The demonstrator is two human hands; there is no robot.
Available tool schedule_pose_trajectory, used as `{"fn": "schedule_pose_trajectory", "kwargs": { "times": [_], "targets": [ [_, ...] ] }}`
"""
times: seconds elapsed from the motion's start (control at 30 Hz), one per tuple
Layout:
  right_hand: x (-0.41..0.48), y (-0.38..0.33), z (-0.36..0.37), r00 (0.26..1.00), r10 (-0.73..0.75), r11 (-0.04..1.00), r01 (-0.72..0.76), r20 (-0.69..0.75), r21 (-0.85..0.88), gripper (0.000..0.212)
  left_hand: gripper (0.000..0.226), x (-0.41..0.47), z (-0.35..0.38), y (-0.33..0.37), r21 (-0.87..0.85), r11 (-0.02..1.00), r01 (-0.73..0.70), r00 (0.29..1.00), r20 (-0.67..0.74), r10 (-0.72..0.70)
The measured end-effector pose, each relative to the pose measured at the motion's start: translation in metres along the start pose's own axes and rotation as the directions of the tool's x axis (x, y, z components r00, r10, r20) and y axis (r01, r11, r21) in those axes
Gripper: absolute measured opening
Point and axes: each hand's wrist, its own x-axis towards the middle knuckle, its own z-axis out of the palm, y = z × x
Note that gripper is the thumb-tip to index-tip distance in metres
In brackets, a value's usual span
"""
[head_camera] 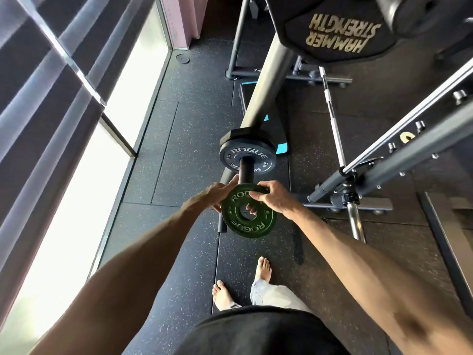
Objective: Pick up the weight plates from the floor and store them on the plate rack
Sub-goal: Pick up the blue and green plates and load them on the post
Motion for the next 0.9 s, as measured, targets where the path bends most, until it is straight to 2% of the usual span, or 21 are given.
{"fn": "schedule_pose_trajectory", "kwargs": {
  "times": [0.1, 0.2, 0.33, 0.43, 0.5, 0.57, 0.63, 0.73, 0.8, 0.9],
  "targets": [
    [0.003, 0.004, 0.000, 0.989, -0.068, 0.992, 0.054, -0.130, -0.112, 0.006, 0.050, 0.002, -0.009, 0.003, 0.159, 0.984, -0.080, 0.995, 0.070, 0.070],
    [0.007, 0.015, 0.001, 0.967, -0.171, 0.945, 0.107, -0.188, -0.310, 0.014, 0.039, 0.007, -0.021, 0.005, 0.289, 0.948, -0.132, 0.991, 0.044, 0.125],
    [0.012, 0.032, 0.004, 0.936, -0.284, 0.796, 0.110, -0.208, -0.595, 0.040, 0.034, 0.003, -0.024, 0.015, 0.490, 0.843, -0.224, 0.960, -0.036, 0.276],
    [0.008, 0.035, 0.002, 0.923, -0.331, 0.656, 0.075, -0.197, -0.751, 0.043, 0.031, -0.002, -0.016, 0.015, 0.629, 0.738, -0.245, 0.925, -0.076, 0.372],
    [0.007, 0.035, 0.001, 0.916, -0.342, 0.580, 0.031, -0.208, -0.814, 0.041, 0.025, -0.003, -0.009, 0.016, 0.725, 0.633, -0.271, 0.873, -0.092, 0.479],
    [0.012, 0.027, 0.001, 0.902, -0.336, 0.585, -0.026, -0.272, -0.810, 0.040, 0.023, 0.000, -0.006, 0.022, 0.809, 0.536, -0.241, 0.812, -0.134, 0.568],
    [0.018, 0.015, -0.001, 0.879, -0.299, 0.647, -0.100, -0.372, -0.756, 0.042, 0.026, 0.007, -0.005, 0.033, 0.850, 0.495, -0.179, 0.788, -0.177, 0.589],
    [0.024, 0.000, -0.009, 0.849, -0.212, 0.722, -0.198, -0.484, -0.663, 0.036, 0.017, 0.020, -0.006, 0.051, 0.894, 0.437, -0.094, 0.801, -0.193, 0.567],
    [0.025, 0.001, -0.014, 0.846, -0.189, 0.715, -0.229, -0.499, -0.660, 0.030, 0.013, 0.029, -0.012, 0.063, 0.906, 0.420, -0.053, 0.808, -0.208, 0.551],
    [0.018, 0.012, -0.016, 0.871, -0.117, 0.744, -0.242, -0.477, -0.623, 0.024, 0.020, 0.044, -0.020, 0.077, 0.915, 0.403, 0.001, 0.811, -0.236, 0.535]
  ]
}}
